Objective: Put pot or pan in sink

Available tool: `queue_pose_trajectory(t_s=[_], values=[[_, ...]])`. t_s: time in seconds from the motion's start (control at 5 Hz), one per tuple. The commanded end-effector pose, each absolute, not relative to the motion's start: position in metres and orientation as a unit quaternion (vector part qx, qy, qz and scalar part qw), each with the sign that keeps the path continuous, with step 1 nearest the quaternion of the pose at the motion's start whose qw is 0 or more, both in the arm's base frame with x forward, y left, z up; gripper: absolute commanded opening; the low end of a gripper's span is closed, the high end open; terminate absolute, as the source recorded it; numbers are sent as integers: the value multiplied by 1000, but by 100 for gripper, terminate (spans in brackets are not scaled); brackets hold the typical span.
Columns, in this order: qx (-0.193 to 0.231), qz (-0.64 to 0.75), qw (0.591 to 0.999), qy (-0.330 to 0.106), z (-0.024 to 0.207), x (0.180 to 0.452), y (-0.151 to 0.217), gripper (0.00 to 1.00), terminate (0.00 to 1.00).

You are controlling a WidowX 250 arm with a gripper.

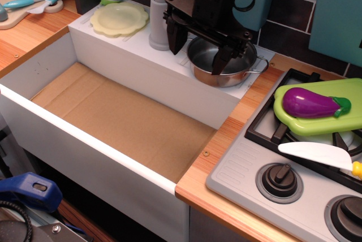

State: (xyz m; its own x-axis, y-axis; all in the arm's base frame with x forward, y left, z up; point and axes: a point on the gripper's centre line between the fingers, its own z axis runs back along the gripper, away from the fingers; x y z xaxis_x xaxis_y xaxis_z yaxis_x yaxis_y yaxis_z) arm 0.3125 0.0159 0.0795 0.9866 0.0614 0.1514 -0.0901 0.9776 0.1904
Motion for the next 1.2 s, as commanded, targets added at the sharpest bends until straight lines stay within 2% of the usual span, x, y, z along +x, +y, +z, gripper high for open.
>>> queue_pose_trajectory(t_s=[0.0, 0.4, 0.6, 1.0], values=[[99, 38, 992, -73, 80, 313, 16, 100, 0], [145, -155, 970, -116, 81, 333, 9, 100, 0], [172, -216, 949, -150, 71, 342, 4, 100, 0], [112, -232, 948, -185, 52, 349, -5, 100, 0]])
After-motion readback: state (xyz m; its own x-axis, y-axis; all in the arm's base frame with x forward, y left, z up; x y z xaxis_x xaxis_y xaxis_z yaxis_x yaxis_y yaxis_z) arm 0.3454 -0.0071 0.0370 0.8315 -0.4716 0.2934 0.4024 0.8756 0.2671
